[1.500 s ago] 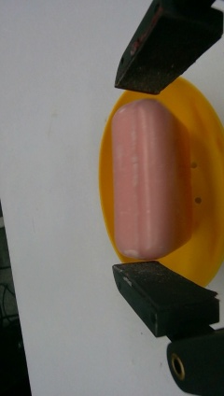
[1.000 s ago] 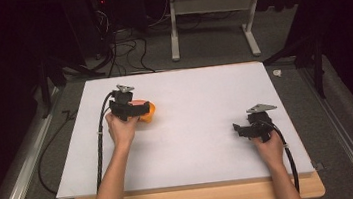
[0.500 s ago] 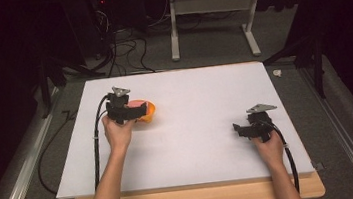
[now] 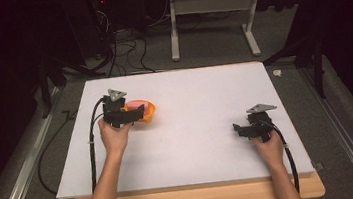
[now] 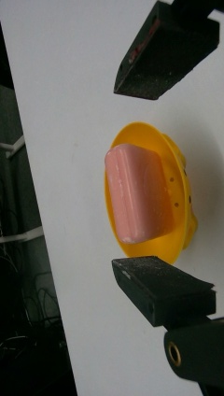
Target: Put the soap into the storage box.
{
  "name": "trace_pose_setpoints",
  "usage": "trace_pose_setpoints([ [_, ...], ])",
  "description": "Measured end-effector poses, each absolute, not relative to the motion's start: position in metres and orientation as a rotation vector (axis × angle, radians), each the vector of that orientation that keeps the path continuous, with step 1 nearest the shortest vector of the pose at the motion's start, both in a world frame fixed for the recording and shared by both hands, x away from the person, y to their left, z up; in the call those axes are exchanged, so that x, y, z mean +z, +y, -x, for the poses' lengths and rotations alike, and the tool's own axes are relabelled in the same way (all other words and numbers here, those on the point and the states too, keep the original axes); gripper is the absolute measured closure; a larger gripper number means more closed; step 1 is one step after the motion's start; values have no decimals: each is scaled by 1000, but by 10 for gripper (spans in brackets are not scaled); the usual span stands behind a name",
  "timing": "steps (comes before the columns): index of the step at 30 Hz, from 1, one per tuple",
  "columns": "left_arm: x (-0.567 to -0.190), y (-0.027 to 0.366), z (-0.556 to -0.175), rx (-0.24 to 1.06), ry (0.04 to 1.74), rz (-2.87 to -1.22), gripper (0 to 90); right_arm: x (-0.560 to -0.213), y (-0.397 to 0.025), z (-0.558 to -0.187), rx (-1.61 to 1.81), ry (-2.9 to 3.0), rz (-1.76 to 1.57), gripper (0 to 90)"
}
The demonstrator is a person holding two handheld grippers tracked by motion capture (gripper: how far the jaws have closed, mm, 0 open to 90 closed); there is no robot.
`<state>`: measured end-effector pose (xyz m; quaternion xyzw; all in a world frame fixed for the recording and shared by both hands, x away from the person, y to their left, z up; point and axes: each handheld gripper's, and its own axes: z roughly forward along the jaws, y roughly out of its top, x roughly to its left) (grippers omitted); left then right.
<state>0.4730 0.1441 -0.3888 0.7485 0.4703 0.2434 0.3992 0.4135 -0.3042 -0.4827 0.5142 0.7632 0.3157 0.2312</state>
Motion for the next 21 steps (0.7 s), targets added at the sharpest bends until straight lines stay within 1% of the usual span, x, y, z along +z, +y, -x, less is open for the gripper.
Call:
trace_pose_setpoints([
  [14, -385, 151, -456, 598, 1149, -1873, 147, -483, -304, -413, 867, 2098, -1416, 257],
  [21, -389, 156, -449, 537, 1132, -1887, 148, -483, -304, -413, 865, 2097, -1410, 257],
])
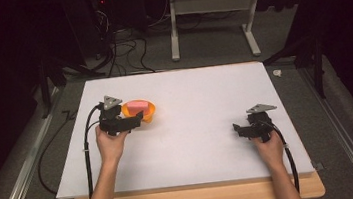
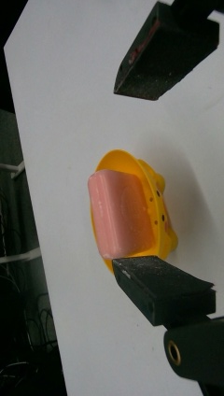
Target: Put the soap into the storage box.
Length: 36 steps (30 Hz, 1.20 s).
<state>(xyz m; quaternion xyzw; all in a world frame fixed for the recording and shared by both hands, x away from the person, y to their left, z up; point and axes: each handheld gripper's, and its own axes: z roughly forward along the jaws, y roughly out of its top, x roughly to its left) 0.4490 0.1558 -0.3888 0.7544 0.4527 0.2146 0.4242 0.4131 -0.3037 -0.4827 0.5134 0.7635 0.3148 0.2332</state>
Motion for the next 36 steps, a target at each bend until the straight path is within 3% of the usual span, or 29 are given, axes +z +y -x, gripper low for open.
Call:
trace_pose_setpoints([
  [19, -394, 170, -421, 505, 1118, -1867, 148, -483, -304, -413, 866, 2098, -1412, 256],
  [36, -397, 157, -407, 470, 1064, -1899, 151, -483, -304, -413, 865, 2098, -1412, 256],
])
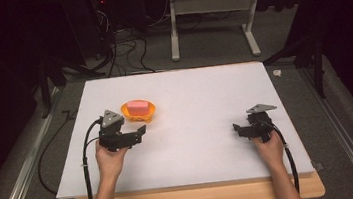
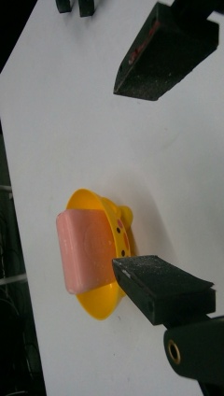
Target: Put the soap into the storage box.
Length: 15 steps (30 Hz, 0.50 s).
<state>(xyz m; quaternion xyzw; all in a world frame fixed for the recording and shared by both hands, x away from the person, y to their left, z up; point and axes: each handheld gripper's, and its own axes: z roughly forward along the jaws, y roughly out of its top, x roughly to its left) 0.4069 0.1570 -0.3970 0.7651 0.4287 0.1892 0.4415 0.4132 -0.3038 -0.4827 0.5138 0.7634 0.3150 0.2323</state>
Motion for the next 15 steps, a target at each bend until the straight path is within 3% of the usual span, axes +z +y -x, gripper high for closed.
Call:
trace_pose_setpoints([
  [15, -402, 149, -400, 434, 1037, -1930, 156, -483, -304, -413, 866, 2097, -1412, 256],
])
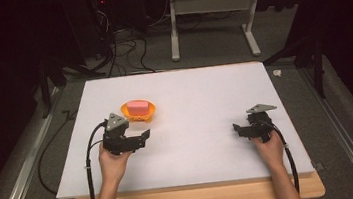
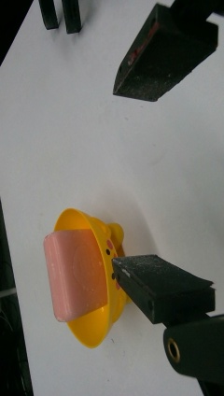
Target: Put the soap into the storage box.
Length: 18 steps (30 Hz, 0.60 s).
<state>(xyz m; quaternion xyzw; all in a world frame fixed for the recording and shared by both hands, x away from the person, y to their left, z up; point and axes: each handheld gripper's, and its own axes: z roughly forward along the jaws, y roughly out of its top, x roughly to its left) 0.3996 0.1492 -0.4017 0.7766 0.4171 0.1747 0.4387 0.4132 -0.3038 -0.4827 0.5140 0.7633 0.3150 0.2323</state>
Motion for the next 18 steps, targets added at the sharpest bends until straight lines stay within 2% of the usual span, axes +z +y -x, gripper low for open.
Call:
trace_pose_setpoints([
  [18, -409, 137, -401, 361, 1008, -1952, 157, -483, -304, -413, 864, 2099, -1417, 253],
])
